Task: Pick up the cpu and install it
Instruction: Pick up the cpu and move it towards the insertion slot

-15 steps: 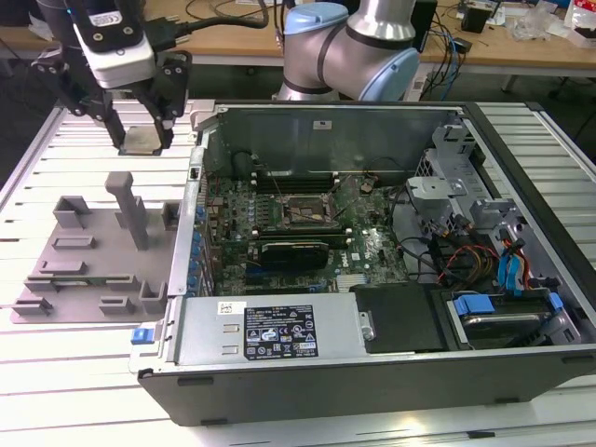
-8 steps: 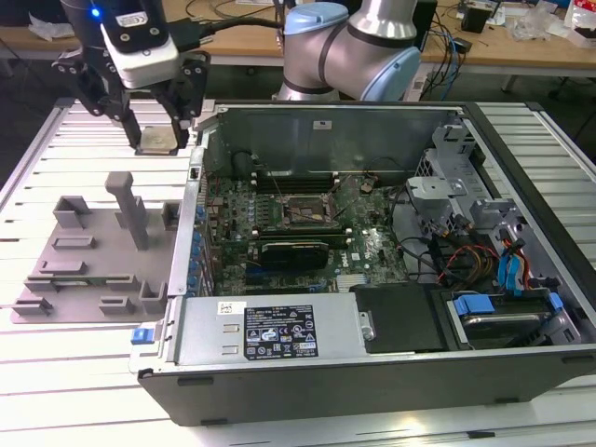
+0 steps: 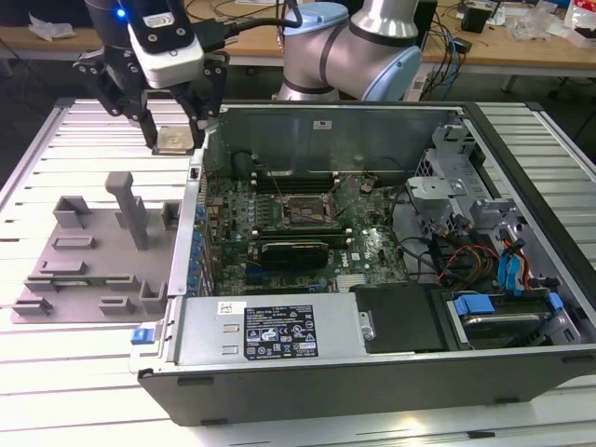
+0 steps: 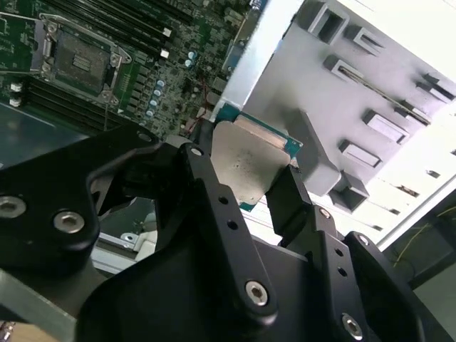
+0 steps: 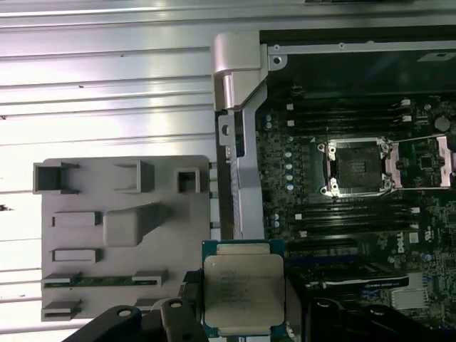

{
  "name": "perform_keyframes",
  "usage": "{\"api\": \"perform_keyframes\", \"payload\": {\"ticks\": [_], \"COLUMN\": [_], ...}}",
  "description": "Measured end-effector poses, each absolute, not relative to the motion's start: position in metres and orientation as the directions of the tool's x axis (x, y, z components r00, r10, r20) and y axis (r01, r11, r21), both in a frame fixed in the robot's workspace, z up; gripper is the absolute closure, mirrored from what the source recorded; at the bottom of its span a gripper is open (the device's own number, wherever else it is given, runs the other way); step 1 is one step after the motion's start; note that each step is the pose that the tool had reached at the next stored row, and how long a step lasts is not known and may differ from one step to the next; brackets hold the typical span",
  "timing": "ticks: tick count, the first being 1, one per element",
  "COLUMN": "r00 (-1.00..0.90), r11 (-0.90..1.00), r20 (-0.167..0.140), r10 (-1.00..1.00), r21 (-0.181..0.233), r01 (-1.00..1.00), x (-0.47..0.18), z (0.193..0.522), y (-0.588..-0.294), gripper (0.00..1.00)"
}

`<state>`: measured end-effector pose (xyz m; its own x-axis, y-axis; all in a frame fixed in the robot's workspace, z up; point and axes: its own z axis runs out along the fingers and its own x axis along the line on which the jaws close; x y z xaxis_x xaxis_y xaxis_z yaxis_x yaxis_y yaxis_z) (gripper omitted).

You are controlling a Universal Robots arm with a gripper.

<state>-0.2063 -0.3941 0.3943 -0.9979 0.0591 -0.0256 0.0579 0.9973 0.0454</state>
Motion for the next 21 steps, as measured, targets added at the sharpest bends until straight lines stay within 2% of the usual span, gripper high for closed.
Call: {"api": "perform_keyframes", "payload": {"ticks": [21], "r00": [-0.998], "r11": [0.997], "r20": [-0.026], "r10": [0.059], "r21": [0.045], "r01": [0.058], "x": [-0.141], "z": [0.394], "y": [-0.394], "gripper": [0.45]}}
